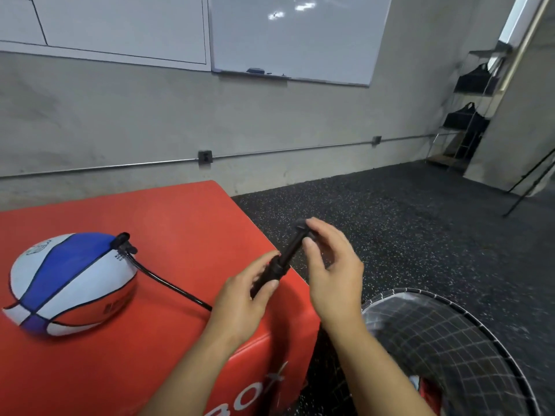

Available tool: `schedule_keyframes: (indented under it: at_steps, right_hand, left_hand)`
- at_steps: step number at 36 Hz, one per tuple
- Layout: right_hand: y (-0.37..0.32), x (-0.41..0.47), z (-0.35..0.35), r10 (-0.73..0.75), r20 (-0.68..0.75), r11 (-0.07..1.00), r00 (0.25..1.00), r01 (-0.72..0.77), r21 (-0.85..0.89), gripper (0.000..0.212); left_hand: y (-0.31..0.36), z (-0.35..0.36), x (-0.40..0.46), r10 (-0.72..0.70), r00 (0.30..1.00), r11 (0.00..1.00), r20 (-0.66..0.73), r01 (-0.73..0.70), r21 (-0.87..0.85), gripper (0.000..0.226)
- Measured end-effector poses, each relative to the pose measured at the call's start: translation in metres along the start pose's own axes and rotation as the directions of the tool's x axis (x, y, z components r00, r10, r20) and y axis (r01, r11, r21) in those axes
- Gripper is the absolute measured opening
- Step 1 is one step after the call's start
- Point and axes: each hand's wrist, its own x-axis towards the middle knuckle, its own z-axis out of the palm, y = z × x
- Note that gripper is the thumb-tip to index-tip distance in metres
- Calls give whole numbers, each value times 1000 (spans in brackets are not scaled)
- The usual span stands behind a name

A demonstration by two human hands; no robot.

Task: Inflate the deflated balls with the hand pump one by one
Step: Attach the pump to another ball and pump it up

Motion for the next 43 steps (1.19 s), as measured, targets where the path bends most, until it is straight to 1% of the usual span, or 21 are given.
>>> schedule_keyframes:
  at_steps: [3, 8, 10, 12, 16, 18, 22, 26, 31, 34, 37, 41, 43]
  right_hand:
    - [-2, 13, -19, 48, -102, 998, 994, -43, 55, 35]
    - [3, 24, -50, 174, -232, 982, 957, -151, 112, 29]
    - [1, 26, -55, 201, -261, 976, 944, -170, 136, 29]
    - [-2, 26, -55, 199, -264, 978, 944, -172, 122, 29]
    - [-6, 24, -49, 95, -222, 995, 970, -91, 26, 30]
    - [-7, 23, -46, 49, -192, 999, 980, -48, 14, 33]
    - [-5, 18, -36, 13, -130, 1000, 991, -16, -26, 39]
    - [-1, 9, -21, -31, -20, 998, 999, 30, -60, 49]
    - [-2, -3, -3, -43, 78, 993, 996, 51, -103, 53]
    - [-1, -10, 5, -54, 135, 991, 989, 69, -115, 52]
    - [1, -16, 12, -61, 182, 987, 981, 86, -133, 47]
    - [2, -23, 19, -68, 216, 982, 974, 104, -156, 38]
    - [2, -24, 20, -71, 201, 983, 977, 102, -150, 33]
  left_hand:
    - [1, 4, -1, -4, 999, 998, 32, 2, 55, 53]
    - [1, 12, -2, 6, 998, 987, 66, -16, 158, 54]
    - [1, 14, -2, 11, 998, 985, 63, -22, 174, 55]
    - [0, 15, -1, 15, 998, 985, 58, -25, 173, 56]
    - [-2, 11, -1, 2, 999, 989, 37, -7, 150, 56]
    - [-4, 10, 0, -9, 1000, 994, 22, 6, 108, 56]
    - [-6, 9, -1, -25, 1000, 998, 12, 24, 56, 56]
    - [-6, 4, 1, -30, 1000, 999, -4, 30, -33, 56]
    - [-3, 1, 2, -22, 998, 989, -54, 14, -150, 51]
    - [-5, 3, 5, -33, 996, 982, -83, 17, -189, 43]
    - [-9, 4, 8, -48, 995, 980, -93, 29, -196, 36]
    - [-7, 0, 8, -53, 993, 976, -108, 28, -217, 37]
    - [-5, 0, 6, -54, 993, 972, -101, 29, -233, 40]
